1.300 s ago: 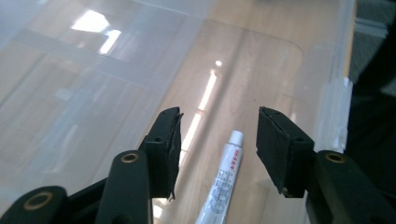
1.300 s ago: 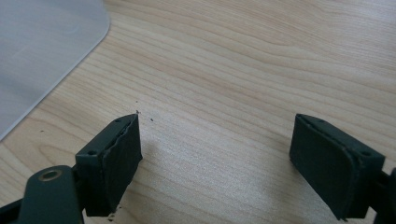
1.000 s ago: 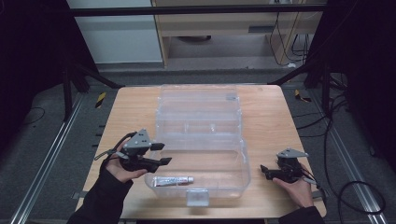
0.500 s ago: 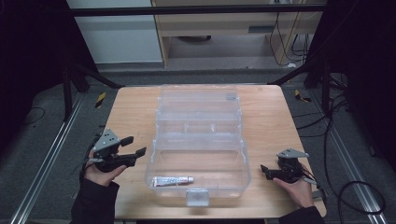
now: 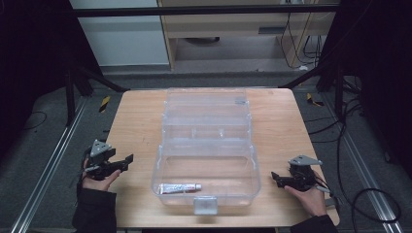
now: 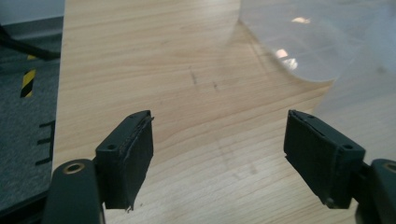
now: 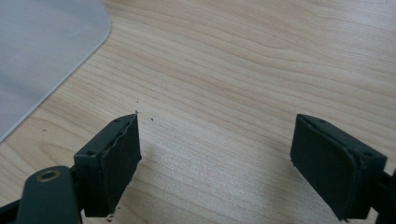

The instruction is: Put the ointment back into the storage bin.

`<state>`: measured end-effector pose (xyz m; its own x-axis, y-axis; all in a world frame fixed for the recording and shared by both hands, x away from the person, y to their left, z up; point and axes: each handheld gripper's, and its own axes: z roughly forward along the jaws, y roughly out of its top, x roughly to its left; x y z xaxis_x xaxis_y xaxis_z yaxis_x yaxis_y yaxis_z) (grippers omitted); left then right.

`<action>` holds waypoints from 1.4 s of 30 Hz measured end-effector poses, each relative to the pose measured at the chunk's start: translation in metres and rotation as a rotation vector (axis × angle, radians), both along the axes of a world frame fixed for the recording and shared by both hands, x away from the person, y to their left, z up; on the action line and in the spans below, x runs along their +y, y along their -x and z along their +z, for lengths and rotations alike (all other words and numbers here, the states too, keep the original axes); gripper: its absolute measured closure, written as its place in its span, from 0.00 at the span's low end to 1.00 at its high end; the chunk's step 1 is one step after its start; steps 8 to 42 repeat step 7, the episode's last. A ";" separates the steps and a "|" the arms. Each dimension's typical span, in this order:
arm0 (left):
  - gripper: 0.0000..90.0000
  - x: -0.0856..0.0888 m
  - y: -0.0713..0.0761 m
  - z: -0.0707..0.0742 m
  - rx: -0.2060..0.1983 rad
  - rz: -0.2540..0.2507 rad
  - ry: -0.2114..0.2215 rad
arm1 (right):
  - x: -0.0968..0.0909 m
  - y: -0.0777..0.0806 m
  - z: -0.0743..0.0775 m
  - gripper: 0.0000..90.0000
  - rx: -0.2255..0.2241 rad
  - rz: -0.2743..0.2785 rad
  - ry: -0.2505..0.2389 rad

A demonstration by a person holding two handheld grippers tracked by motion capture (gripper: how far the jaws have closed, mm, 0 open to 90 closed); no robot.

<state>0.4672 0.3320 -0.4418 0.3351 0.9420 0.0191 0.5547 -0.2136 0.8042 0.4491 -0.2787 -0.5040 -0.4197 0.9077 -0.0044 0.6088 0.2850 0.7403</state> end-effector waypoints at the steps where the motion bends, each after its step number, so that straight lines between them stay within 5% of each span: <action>1: 0.25 0.001 0.000 -0.002 -0.001 0.017 -0.013 | 0.000 0.000 0.000 0.18 -0.004 -0.001 0.000; 7: 0.23 0.006 0.002 -0.011 -0.024 0.104 -0.031 | -0.001 0.001 0.001 0.18 -0.003 -0.007 -0.010; 42: 0.23 0.006 0.002 -0.011 -0.024 0.104 -0.031 | -0.001 0.001 0.001 0.18 -0.003 -0.007 -0.010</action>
